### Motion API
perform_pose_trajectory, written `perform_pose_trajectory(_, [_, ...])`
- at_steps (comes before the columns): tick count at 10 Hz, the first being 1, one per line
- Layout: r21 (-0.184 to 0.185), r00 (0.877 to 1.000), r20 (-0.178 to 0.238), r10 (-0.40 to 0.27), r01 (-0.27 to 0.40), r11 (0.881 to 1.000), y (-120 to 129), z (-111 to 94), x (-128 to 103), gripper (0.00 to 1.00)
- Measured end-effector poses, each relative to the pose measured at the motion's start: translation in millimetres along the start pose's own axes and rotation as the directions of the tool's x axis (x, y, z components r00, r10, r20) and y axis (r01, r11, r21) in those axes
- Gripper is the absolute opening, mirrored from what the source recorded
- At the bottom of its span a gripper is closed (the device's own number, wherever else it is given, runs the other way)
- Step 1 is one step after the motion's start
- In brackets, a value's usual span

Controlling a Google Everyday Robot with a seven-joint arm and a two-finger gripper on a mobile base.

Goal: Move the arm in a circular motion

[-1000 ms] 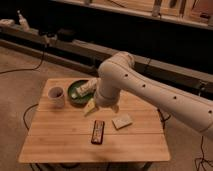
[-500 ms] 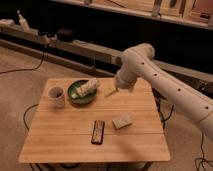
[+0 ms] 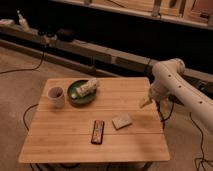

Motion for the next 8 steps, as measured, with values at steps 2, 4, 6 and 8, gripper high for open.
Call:
perform_pose_trajectory(2, [-0.018, 0.999, 0.044, 0.020, -0.020, 1.000, -28.4, -1.5, -35.5, 0.80])
perform_pose_trajectory(4, [-0.001, 0.996, 0.069, -0.048, 0.048, 0.999, -102.6, -19.6, -77.9, 0.80])
perform_pose_trajectory(6, [0.064, 0.984, 0.099, -0.149, 0.143, 0.988, -177.1, -39.2, -116.9, 0.80])
perform_pose_trajectory(8, [0.165, 0.953, 0.094, -0.288, 0.271, 0.948, -258.7, -70.6, -144.4, 0.80])
